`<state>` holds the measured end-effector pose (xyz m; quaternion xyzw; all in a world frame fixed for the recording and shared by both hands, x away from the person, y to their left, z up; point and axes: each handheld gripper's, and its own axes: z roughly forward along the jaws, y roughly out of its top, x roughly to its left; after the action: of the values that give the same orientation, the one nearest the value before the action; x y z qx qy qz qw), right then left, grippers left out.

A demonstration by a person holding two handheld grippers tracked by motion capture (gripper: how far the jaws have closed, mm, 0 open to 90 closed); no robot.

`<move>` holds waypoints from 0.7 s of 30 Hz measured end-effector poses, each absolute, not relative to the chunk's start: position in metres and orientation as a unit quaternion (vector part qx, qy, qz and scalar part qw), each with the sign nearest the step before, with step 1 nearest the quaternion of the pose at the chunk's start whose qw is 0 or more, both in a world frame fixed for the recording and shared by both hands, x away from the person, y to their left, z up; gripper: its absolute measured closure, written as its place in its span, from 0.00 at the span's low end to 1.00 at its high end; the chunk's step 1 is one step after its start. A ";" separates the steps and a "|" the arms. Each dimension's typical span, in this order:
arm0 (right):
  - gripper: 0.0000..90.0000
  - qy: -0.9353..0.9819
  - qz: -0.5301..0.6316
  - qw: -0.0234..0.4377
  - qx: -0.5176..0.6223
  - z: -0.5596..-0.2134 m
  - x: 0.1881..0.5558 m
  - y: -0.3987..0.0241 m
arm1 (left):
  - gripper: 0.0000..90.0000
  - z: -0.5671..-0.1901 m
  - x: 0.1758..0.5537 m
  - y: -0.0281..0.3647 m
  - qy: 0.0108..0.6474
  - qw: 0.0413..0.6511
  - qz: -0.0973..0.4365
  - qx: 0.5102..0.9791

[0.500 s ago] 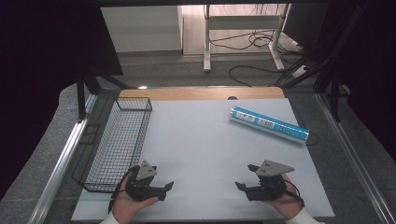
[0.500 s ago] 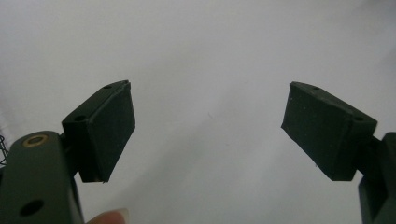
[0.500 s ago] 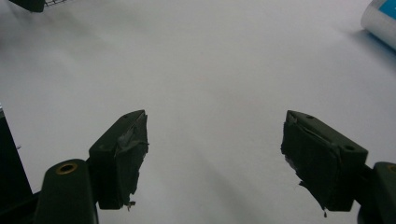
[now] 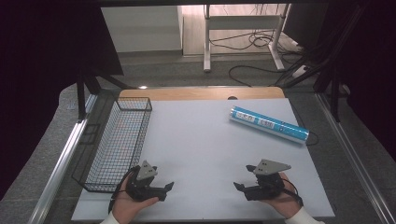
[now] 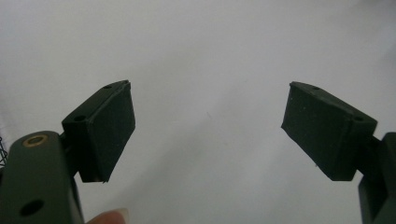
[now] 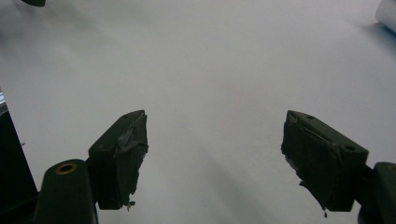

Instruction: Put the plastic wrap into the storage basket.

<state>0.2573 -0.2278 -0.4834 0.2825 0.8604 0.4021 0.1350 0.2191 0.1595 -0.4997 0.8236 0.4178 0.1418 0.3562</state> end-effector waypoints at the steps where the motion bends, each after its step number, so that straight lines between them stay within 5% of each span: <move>1: 0.26 0.862 0.400 0.135 0.281 -0.483 0.258 -0.227 | 0.19 -0.500 0.219 0.159 0.418 0.356 0.142 0.824; 21: 0.23 0.888 0.333 0.142 0.285 -0.451 0.329 -0.228 | 0.19 -0.499 0.219 0.160 0.412 0.356 0.141 0.827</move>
<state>0.3286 -0.2284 -0.4515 0.2845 0.8879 0.3327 0.1415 0.2185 0.1597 -0.4985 0.8271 0.4117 0.1410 0.3556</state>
